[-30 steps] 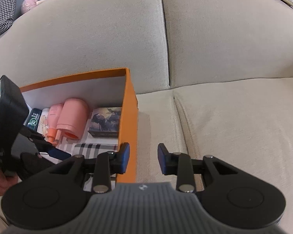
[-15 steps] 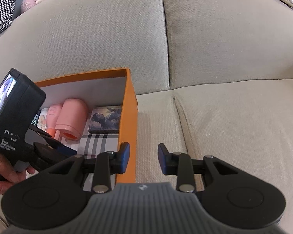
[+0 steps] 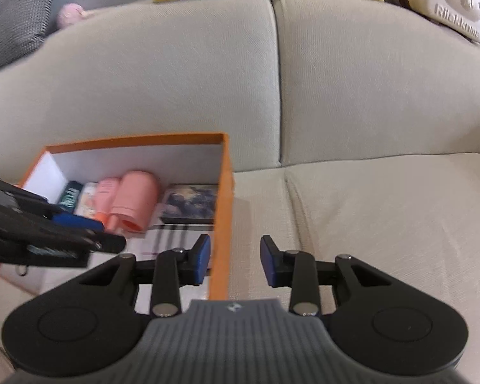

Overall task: Organize rigid objects
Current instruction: 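Move both tools back toward the clear cube and cardboard box, then grasp the clear plastic cube with right tool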

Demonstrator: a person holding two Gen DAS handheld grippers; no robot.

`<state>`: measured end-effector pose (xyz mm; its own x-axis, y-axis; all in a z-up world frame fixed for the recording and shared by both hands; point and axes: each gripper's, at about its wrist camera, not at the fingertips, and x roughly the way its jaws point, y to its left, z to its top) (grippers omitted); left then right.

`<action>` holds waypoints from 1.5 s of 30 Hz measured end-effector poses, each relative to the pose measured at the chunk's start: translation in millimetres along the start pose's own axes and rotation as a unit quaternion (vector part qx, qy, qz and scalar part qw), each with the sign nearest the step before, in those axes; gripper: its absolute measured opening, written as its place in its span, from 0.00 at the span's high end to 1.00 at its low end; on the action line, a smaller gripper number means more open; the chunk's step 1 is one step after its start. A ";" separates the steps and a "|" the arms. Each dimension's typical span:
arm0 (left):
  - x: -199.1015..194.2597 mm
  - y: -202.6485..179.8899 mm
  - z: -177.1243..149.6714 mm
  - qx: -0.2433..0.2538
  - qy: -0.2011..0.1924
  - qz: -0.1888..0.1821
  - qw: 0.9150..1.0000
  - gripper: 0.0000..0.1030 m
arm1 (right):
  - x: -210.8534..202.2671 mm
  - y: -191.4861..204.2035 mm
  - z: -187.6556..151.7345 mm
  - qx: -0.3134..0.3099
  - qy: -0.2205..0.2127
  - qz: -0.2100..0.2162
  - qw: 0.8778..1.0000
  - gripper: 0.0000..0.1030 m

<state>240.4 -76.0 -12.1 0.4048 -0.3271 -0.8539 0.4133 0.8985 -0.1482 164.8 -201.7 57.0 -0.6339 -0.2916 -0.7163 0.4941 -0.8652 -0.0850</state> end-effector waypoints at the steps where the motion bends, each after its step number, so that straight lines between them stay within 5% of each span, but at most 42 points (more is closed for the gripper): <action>1: -10.6 -2.4 -9.3 -0.011 -0.016 0.000 1.000 0.61 | -5.9 3.0 -4.3 -0.001 -0.007 0.001 1.000 0.65; 6: -46.6 8.0 -60.6 -0.054 -0.062 0.017 0.996 0.61 | -32.4 23.8 -33.4 -0.025 -0.027 0.003 0.999 0.65; 11: -65.7 21.5 -107.1 -0.104 -0.056 0.043 0.992 0.61 | -34.2 42.3 -68.4 0.003 0.009 0.007 1.000 0.65; 22: -24.3 20.7 -199.1 -0.156 0.100 0.045 0.982 0.63 | -5.4 120.7 -143.5 -0.051 0.143 0.011 0.988 0.55; 31: -20.5 22.2 -214.7 -0.173 0.094 0.046 0.979 0.63 | 7.9 155.5 -166.5 -0.066 0.181 -0.027 0.981 0.34; 33: -20.2 20.8 -216.5 -0.164 0.092 0.051 0.981 0.62 | 14.1 160.2 -169.6 -0.064 0.191 -0.041 0.979 0.34; 34: -21.5 20.4 -216.8 -0.164 0.091 0.051 0.981 0.62 | 17.8 161.4 -170.6 -0.008 0.203 -0.086 0.975 0.34; 41: -28.1 25.9 -218.8 -0.173 0.078 0.036 0.981 0.61 | 34.5 167.2 -175.5 -0.014 0.226 -0.112 0.968 0.53; 45: -28.6 29.2 -216.8 -0.184 0.071 0.031 0.980 0.61 | 37.0 166.7 -174.7 0.014 0.230 -0.131 0.964 0.53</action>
<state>64.1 23.1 -100.1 0.2917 -0.2481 -0.9238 0.0591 0.9686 -0.2414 327.6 -285.5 -104.6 -0.4005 0.1439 -0.9049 0.3333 -0.8970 -0.2902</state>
